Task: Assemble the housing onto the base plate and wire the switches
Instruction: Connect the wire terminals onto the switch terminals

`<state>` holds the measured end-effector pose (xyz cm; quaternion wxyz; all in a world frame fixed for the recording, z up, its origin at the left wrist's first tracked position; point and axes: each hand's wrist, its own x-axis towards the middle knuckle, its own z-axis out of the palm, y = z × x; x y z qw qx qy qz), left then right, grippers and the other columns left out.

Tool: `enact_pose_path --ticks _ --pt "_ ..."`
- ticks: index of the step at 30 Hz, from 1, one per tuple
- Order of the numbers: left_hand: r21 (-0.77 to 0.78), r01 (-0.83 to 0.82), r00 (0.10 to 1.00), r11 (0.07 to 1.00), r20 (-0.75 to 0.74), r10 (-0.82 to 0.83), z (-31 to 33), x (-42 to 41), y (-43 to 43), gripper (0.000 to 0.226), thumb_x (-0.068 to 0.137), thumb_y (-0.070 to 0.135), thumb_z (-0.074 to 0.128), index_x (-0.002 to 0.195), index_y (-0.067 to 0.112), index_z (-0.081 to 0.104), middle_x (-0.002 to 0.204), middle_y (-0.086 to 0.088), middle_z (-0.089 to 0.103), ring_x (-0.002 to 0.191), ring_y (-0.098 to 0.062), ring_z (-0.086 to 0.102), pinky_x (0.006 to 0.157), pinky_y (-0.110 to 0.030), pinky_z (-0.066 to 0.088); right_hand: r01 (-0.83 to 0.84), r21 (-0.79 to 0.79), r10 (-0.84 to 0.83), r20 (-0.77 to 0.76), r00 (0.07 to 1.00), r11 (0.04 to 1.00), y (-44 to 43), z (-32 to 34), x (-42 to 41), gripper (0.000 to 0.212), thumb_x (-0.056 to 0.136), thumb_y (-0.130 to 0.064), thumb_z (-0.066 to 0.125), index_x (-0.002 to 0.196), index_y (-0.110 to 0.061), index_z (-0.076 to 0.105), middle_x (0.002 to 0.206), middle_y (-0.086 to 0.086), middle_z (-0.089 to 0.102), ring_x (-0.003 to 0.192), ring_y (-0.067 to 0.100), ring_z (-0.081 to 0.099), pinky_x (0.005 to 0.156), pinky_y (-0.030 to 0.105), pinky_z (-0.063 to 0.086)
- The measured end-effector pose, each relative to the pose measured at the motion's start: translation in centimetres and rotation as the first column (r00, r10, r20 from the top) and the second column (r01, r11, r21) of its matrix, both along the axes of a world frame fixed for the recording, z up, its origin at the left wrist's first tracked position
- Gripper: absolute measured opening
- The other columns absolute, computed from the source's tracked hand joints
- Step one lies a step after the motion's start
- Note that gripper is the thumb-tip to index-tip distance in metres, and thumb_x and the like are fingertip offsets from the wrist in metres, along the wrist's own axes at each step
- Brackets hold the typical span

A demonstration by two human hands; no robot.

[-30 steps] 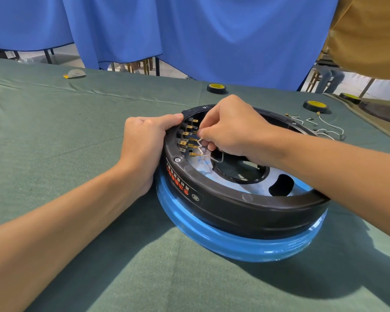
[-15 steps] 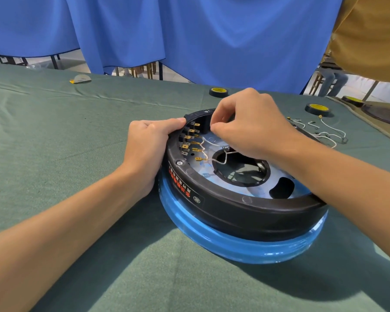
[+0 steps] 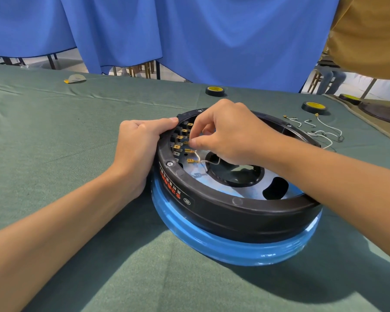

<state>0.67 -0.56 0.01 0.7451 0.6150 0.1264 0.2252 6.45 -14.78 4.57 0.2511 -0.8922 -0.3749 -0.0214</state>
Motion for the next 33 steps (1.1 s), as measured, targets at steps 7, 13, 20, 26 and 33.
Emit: enact_pose_path --ticks 7,13,20,26,33 --pt "-0.044 0.023 0.999 0.999 -0.036 -0.024 0.1 -0.05 -0.12 0.02 0.083 0.014 0.07 0.066 0.005 0.077 0.073 -0.018 0.072 0.063 -0.028 0.069 0.066 -0.042 0.06 -0.039 -0.041 0.041 0.046 0.998 0.998 -0.06 -0.18 0.09 0.013 0.087 -0.029 0.071 0.075 -0.028 0.071 0.061 -0.014 0.053 0.064 -0.001 0.043 0.054 0.016 0.031" --pt "-0.102 0.019 0.998 0.995 -0.065 -0.026 0.2 -0.12 -0.39 0.017 0.083 0.014 0.07 0.072 0.003 0.076 0.079 -0.02 0.073 0.065 -0.029 0.069 0.067 -0.04 0.059 -0.071 -0.041 0.072 0.025 0.997 0.997 -0.27 0.19 0.43 0.011 0.086 -0.022 0.073 0.076 -0.024 0.074 0.058 -0.014 0.062 0.053 -0.013 0.056 0.058 0.012 0.049" --pt "-0.136 0.019 0.996 0.991 -0.082 -0.03 0.2 -0.24 -0.5 0.017 0.084 0.015 0.069 0.076 0.002 0.075 0.079 -0.019 0.073 0.065 -0.03 0.068 0.066 -0.04 0.06 -0.068 -0.03 0.07 0.075 0.995 0.997 0.02 0.0 0.13 0.012 0.087 -0.021 0.072 0.075 -0.023 0.075 0.061 -0.014 0.061 0.059 0.001 0.058 0.063 0.02 0.05" --pt "-0.151 0.008 0.998 0.988 -0.066 -0.018 0.06 -0.24 -0.62 0.017 0.084 0.015 0.069 0.075 0.002 0.075 0.078 -0.018 0.073 0.064 -0.029 0.068 0.065 -0.038 0.059 -0.078 -0.023 0.079 0.025 0.997 0.997 -0.04 0.29 0.3 0.012 0.086 -0.017 0.073 0.074 -0.019 0.076 0.06 -0.01 0.066 0.062 -0.003 0.064 0.068 0.027 0.059" --pt "-0.148 0.007 0.999 0.989 -0.052 -0.015 0.07 -0.29 -0.77 0.018 0.084 0.014 0.068 0.073 0.002 0.075 0.077 -0.018 0.073 0.064 -0.028 0.068 0.066 -0.038 0.059 -0.071 -0.035 0.072 0.035 0.997 0.997 -0.09 0.28 0.11 0.011 0.086 -0.017 0.073 0.076 -0.018 0.077 0.064 -0.008 0.068 0.061 0.001 0.065 0.07 0.029 0.059"
